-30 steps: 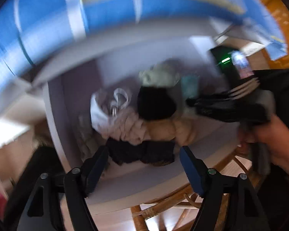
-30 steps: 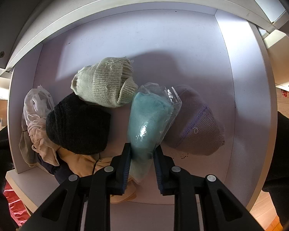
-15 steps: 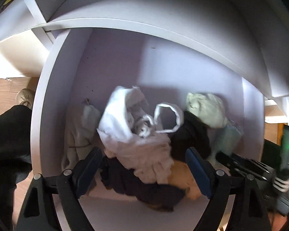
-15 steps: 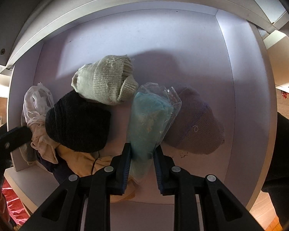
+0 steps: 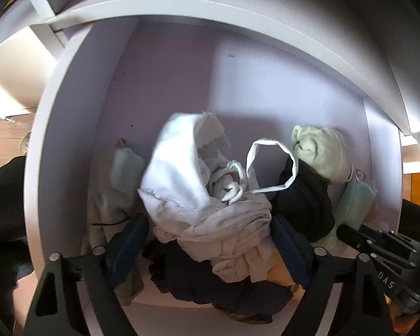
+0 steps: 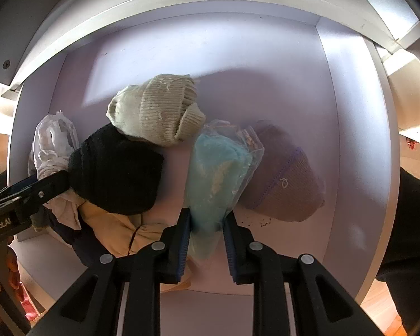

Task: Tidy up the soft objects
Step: 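Move the left gripper to the shelf and grasp the white cloth bundle, then lift the blue bagged item with the right gripper and carry it over the box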

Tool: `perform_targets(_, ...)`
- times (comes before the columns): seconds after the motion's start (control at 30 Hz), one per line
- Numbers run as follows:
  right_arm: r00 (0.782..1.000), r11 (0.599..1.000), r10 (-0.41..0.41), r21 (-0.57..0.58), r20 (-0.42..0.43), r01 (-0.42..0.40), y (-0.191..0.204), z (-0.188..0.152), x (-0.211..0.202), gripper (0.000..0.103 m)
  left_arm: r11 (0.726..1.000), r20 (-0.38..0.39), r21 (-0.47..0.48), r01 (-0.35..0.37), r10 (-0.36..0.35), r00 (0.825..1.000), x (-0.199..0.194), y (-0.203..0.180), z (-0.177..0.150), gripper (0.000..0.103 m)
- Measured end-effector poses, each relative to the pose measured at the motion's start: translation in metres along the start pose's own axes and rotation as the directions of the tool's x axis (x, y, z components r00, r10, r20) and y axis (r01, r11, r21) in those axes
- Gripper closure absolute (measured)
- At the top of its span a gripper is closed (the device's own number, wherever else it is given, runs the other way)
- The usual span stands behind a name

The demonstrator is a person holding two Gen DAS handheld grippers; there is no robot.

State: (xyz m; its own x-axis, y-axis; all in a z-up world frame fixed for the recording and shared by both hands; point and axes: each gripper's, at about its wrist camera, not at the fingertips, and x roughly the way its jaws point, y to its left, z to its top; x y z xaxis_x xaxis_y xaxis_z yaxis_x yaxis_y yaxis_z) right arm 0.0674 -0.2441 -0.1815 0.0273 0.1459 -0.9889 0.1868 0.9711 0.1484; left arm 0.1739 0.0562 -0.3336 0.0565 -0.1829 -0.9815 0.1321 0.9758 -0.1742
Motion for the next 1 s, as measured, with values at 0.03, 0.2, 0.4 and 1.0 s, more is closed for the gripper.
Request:
perform_targets(0.03, 1.000, 1.000, -0.002, -0.006, 0.001, 0.002, 0.001, 0.000, 0.000, 0.081, 1.000, -0.004, 0.012, 0.003, -0.003, 1.000, 0.001, 0.003, 0.001, 0.024)
perform_targets(0.2, 1.000, 1.000, -0.009, -0.021, 0.003, 0.009, 0.009, 0.002, 0.000, 0.081, 0.998, 0.024, 0.058, -0.021, 0.019, 1.000, 0.000, 0.000, 0.002, 0.031)
perform_targets(0.4, 0.999, 0.998, -0.028, -0.055, 0.015, 0.029, 0.014, 0.001, -0.002, 0.081, 0.998, 0.025, 0.053, -0.027, 0.026, 0.999, -0.002, 0.004, 0.002, 0.034)
perform_targets(1.0, 0.981, 0.944, -0.147, -0.277, 0.125, 0.177, 0.068, -0.021, -0.027, 0.081, 0.999, 0.020, 0.033, -0.035, 0.034, 0.999, 0.002, -0.006, -0.002, 0.035)
